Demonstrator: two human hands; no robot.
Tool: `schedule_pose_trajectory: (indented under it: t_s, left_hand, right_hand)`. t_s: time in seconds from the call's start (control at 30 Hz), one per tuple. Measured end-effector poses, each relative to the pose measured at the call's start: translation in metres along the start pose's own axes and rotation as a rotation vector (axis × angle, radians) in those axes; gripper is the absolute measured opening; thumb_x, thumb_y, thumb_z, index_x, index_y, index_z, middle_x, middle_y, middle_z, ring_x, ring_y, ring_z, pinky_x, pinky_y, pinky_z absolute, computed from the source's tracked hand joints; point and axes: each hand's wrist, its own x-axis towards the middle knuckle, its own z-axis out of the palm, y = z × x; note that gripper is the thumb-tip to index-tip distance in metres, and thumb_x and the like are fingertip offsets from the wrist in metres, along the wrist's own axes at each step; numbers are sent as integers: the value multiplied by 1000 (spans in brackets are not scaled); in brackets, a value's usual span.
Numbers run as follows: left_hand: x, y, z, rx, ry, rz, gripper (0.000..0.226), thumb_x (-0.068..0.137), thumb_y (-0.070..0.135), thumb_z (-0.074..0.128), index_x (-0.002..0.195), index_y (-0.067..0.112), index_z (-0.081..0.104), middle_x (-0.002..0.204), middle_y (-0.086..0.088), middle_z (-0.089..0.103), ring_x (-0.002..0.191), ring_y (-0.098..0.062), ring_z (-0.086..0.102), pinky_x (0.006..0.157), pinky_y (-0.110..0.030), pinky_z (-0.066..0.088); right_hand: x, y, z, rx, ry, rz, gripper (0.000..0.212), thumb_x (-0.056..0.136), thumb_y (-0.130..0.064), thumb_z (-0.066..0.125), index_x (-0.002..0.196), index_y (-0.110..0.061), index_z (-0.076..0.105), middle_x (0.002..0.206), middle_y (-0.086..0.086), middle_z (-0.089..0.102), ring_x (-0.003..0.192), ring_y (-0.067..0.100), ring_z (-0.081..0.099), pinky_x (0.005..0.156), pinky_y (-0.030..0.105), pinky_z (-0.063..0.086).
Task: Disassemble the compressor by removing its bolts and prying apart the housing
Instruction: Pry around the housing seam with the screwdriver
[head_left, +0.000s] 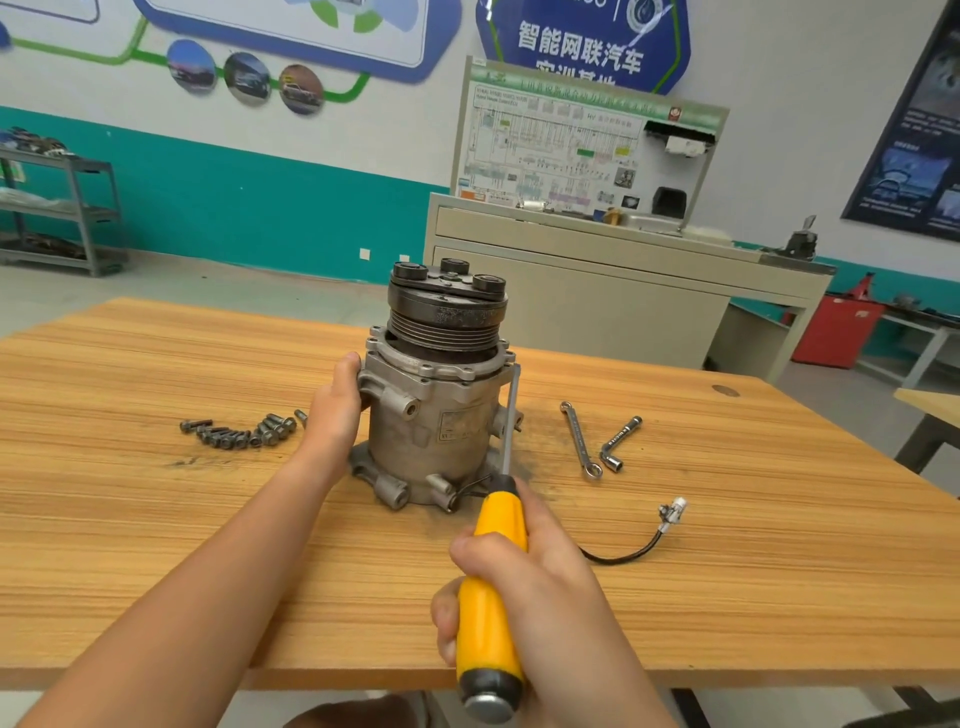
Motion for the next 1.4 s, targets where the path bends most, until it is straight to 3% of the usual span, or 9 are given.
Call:
schedule_pose_trajectory:
  t_s: [0.2, 0.3, 0.4, 0.53, 0.73, 0.87, 1.07, 1.2, 1.4]
  left_hand:
    - [3, -2, 0, -4, 14, 0, 34, 95, 48, 32, 77, 33, 55, 82, 14, 55, 83, -7, 51, 82, -33, 31]
    - [2, -2, 0, -14, 21, -2, 33, 95, 49, 32, 76, 33, 53, 82, 13, 54, 86, -10, 51, 83, -33, 32]
    - [3, -3, 1, -13, 24, 3, 34, 94, 49, 32, 76, 31, 55, 81, 13, 56, 82, -6, 52, 80, -32, 31]
    - [2, -2, 5, -44, 47, 18, 35, 95, 46, 33, 74, 29, 56, 78, 14, 57, 77, 0, 50, 75, -31, 31]
    - [1, 0, 4, -32, 36, 15, 34, 95, 46, 32, 75, 29, 54, 79, 13, 56, 76, 1, 49, 67, -29, 34]
    - [0, 1, 3, -30, 20, 1, 33, 95, 46, 32, 77, 29, 54, 80, 13, 57, 77, 1, 49, 62, -27, 34]
    - [-5, 4, 3, -16, -3, -9, 34, 94, 47, 29, 80, 29, 54, 87, 9, 59, 82, -4, 52, 71, -29, 34]
    - [-9, 8, 0, 36, -31, -57, 35, 95, 48, 29, 90, 26, 55, 105, 1, 58, 102, -14, 50, 88, -36, 31]
    - [-11, 10, -2, 43, -28, 9, 31, 97, 43, 30, 78, 33, 53, 82, 13, 56, 78, -2, 52, 81, -31, 32]
  right_hand:
    - [4, 6, 0, -62, -30, 15, 75, 77, -7, 56, 125, -55, 26, 81, 8, 55, 43, 19, 55, 42, 24, 45]
    - [10, -2, -1, -94, -74, -2, 43, 80, -6, 54, 97, -46, 51, 79, 8, 52, 43, 18, 54, 43, 23, 43]
    - [20, -15, -4, -171, -94, -57, 29, 75, -15, 59, 97, -32, 53, 86, 5, 53, 56, 20, 55, 53, 30, 47]
    - [28, -4, -9, -400, -78, -42, 81, 56, -30, 58, 129, -46, 27, 108, -4, 52, 96, 29, 59, 89, 48, 49]
    - [31, 30, -6, -190, -101, -124, 75, 61, -18, 54, 115, -58, 22, 76, -3, 52, 60, 22, 54, 57, 34, 52]
    - [29, 35, -11, -95, -141, -118, 94, 63, -13, 53, 138, -49, 9, 59, -14, 58, 46, 15, 57, 49, 26, 49]
    - [29, 34, -14, -193, -153, -143, 91, 66, -13, 54, 141, -42, 13, 76, -7, 56, 46, 17, 56, 49, 27, 48]
    - [15, 15, -30, -248, -111, -75, 59, 80, -4, 57, 116, -48, 38, 87, 7, 51, 48, 17, 56, 44, 23, 45]
    - [-14, -4, -70, -324, -18, -108, 59, 61, -30, 74, 112, -33, 44, 79, 4, 63, 51, 20, 60, 48, 26, 47]
